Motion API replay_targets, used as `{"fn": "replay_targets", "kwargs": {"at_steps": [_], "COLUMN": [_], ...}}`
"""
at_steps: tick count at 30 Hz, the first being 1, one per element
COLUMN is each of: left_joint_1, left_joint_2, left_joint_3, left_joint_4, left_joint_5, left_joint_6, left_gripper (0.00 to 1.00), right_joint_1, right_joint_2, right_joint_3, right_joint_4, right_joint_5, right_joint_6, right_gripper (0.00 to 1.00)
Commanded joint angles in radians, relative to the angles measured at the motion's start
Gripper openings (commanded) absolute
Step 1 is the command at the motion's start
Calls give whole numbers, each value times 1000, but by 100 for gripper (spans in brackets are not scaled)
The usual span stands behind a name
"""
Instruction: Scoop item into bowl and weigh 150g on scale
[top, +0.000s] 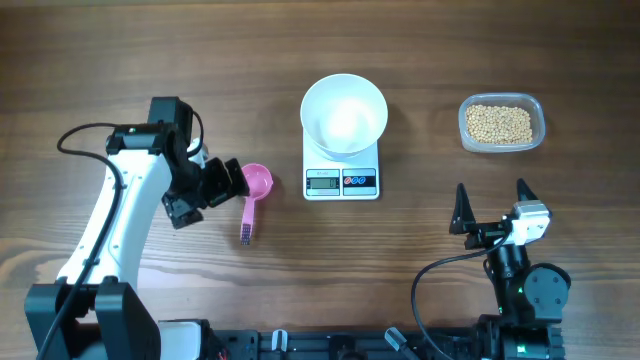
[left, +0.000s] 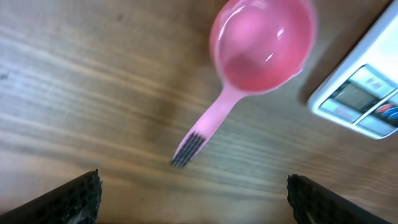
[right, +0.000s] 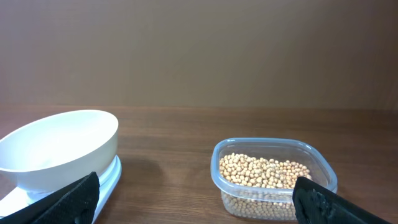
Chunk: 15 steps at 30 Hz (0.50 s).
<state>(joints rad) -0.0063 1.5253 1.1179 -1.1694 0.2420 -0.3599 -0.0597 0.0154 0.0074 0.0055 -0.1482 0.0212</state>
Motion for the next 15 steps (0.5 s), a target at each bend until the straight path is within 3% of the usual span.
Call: {"fn": "replay_targets", "kwargs": {"at_steps": [1, 11, 15], "left_joint_1": [5, 5, 5], "left_joint_2": [16, 53, 71], "left_joint_3": [-6, -106, -161], "left_joint_4": [23, 118, 180], "left_joint_5": [27, 38, 134], "left_joint_6": [44, 85, 160], "left_gripper": [100, 100, 100], "right_joint_1": [6, 6, 6], "right_joint_2": [-8, -8, -8], "right_joint_3": [-2, -2, -2], "right_joint_4": [5, 5, 5], "right_joint_5": [11, 11, 11], "right_joint_6": [6, 5, 5], "right_gripper": [100, 100, 100]}}
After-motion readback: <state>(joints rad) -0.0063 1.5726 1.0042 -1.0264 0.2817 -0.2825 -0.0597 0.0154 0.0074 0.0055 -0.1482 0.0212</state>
